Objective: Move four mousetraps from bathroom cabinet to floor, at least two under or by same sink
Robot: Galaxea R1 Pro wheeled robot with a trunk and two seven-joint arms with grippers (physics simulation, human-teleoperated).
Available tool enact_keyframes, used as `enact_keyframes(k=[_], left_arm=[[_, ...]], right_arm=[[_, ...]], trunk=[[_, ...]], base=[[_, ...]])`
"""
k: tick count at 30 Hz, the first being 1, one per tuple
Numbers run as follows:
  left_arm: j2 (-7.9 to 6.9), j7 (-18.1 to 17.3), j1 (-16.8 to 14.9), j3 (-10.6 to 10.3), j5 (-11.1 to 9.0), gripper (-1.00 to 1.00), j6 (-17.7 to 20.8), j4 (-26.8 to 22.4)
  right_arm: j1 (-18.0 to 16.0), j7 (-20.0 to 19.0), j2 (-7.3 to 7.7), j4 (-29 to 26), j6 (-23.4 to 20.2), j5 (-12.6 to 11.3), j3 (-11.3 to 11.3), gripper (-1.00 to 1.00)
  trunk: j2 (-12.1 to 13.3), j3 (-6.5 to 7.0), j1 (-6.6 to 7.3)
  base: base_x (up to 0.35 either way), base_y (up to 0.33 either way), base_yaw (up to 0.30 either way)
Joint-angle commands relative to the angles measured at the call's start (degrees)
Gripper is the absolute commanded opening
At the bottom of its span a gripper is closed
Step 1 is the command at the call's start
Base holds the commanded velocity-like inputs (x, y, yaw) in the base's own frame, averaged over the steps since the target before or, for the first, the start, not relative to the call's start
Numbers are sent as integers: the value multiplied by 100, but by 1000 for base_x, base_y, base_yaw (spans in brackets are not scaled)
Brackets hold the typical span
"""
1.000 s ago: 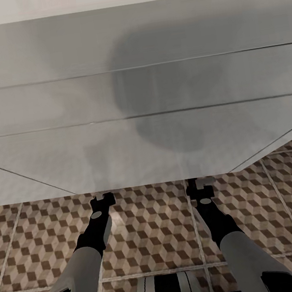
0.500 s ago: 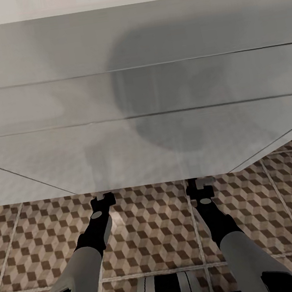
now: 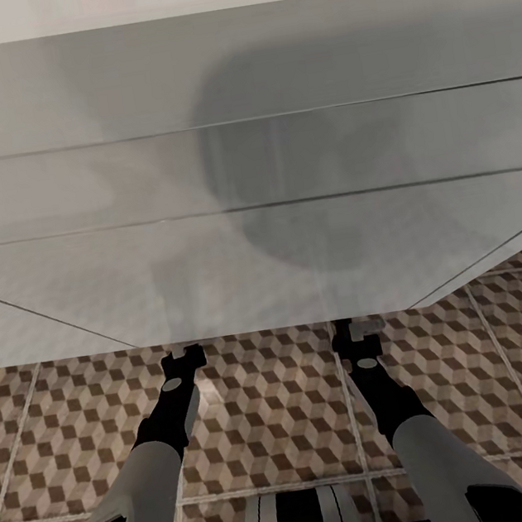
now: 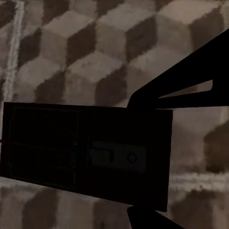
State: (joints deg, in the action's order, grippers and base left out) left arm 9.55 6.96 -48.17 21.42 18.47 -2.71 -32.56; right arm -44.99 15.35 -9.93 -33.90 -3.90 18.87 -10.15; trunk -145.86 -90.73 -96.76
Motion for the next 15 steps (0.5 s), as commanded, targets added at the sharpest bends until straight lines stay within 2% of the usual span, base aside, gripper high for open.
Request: enact_keyframes(k=[1,4,11,15], left_arm=[[8,-1,-5,38,60,-100,-24,4],[11,-21,-5,38,60,-100,-21,4],[12,-59,-5,38,58,-100,-12,8],[12,-68,-7,38,53,-100,-7,15]], right_arm=[[-1,4,-6,-1,25,48,-22,-100],[-1,9,-6,15,194,52,-22,-100],[-3,-13,-6,57,214,11,-23,-100],[-84,-27,-6,602,259,2,-24,-100]], trunk=[[-1,-3,1],[-1,-3,1],[-1,-3,1],[-1,-3,1]], base=[[0,0,0],[0,0,0],[0,0,0],[0,0,0]])
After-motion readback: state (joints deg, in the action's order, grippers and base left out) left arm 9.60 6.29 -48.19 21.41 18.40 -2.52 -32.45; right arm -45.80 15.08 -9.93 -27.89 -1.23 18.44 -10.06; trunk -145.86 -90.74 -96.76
